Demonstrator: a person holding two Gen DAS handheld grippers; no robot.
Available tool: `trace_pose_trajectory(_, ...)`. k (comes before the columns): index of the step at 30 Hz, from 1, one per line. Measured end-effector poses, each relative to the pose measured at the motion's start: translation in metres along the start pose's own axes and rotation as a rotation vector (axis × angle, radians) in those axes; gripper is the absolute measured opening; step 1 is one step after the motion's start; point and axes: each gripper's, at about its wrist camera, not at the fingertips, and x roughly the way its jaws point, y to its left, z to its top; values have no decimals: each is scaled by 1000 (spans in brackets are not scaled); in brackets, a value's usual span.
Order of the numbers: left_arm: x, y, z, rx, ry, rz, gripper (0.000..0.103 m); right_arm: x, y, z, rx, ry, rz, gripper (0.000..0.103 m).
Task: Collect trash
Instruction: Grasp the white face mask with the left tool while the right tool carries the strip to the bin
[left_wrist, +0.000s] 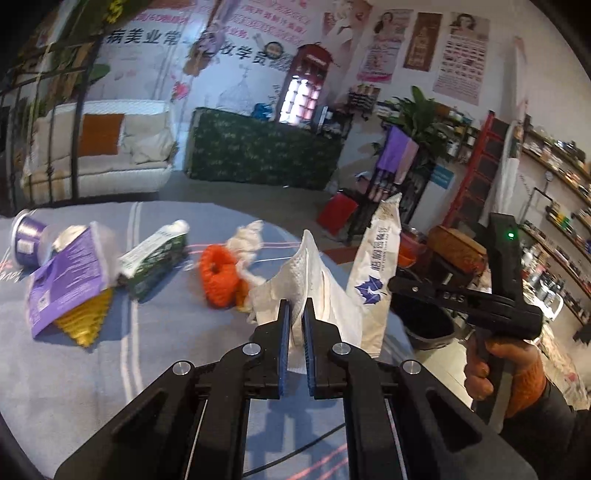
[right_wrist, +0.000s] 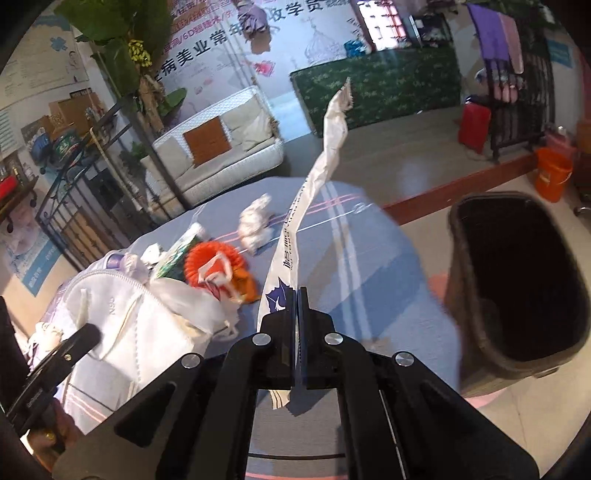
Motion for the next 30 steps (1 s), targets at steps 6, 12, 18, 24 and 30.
trace_pose_trajectory(6, 32, -28, 8, 65, 12, -80, 8, -19, -64, 19, 72, -45, -108, 2)
trace_pose_trajectory(12, 43, -42, 28, 70, -14, -117, 8, -27, -122, 31, 114, -80, -238, 2)
trace_pose_trajectory(18, 52, -71, 43, 92, -33, -169, 8, -11, -176, 49, 131, -69, -410, 2)
trace_pose_trajectory(24, 72, -92, 50, 96, -1, -232, 8, 29, -221, 39, 149, 61, -490, 2)
trace_pose_trajectory(30, 97, -117, 51, 93, 70, -277, 8, 51, -238, 16, 172, 138, -520, 10)
